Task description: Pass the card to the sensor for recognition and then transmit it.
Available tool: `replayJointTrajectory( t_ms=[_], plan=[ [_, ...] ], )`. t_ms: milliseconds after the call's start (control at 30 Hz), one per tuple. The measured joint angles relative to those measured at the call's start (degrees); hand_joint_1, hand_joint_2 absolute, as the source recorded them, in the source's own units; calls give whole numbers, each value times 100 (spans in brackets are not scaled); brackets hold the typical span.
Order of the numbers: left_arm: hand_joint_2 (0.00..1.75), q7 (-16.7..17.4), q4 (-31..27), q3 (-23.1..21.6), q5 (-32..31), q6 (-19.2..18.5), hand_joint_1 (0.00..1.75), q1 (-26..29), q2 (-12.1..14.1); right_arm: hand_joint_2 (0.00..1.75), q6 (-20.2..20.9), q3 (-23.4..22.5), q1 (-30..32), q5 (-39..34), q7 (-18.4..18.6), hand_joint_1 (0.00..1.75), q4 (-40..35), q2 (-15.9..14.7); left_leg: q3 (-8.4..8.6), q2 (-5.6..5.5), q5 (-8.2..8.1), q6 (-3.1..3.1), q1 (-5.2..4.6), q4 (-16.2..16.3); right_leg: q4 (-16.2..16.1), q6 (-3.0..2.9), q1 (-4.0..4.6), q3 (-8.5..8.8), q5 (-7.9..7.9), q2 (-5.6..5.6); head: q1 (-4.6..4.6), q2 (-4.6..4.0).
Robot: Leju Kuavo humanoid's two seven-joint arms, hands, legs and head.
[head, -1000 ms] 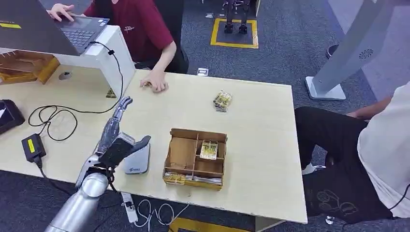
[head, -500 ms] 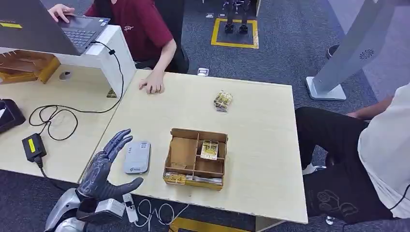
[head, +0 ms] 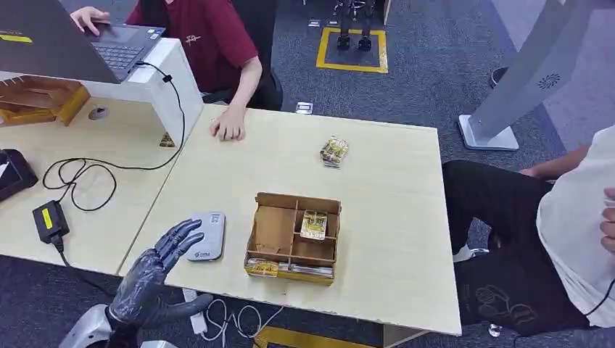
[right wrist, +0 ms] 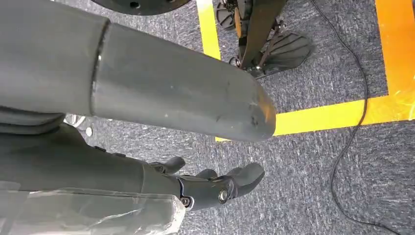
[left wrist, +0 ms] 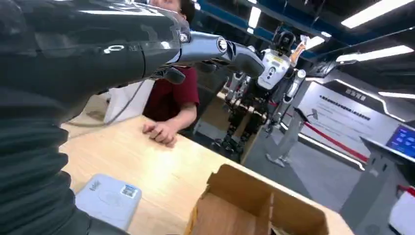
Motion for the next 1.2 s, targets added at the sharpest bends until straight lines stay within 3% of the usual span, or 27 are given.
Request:
replayJointTrajectory(
  t_ms=[167, 367, 800, 1200],
  plan=[
    [175, 289, 96, -140, -782, 631, 0, -2, -116, 0, -2, -9, -2, 68, -4, 0, -7, 2, 1, 0, 0, 0, -1, 0, -1, 0, -2, 1, 0, 0, 0, 0],
    [175, 617, 387, -394, -1284, 1013, 0, -96, -232, 0, -2, -9, -3, 129, -4, 0, -13, 9, 2, 0, 0, 0, -2, 1, -1, 0, -2, 1, 0, 0, -2, 0],
    [175, 653, 1130, -1058, -1199, 1043, 0, -474, -638, 0, -11, -15, -12, 230, -4, 0, -31, 20, 1, 0, -2, 4, -2, 1, -2, 0, -2, 0, 0, 0, 0, 0],
    [175, 907, 1860, -1458, -1722, 1192, 0, -817, -1010, 0, -4, -15, -35, 370, -7, 0, -28, 20, 2, 0, -2, 4, -2, 1, -2, 0, -2, 1, 1, -1, -2, 0]
  ],
)
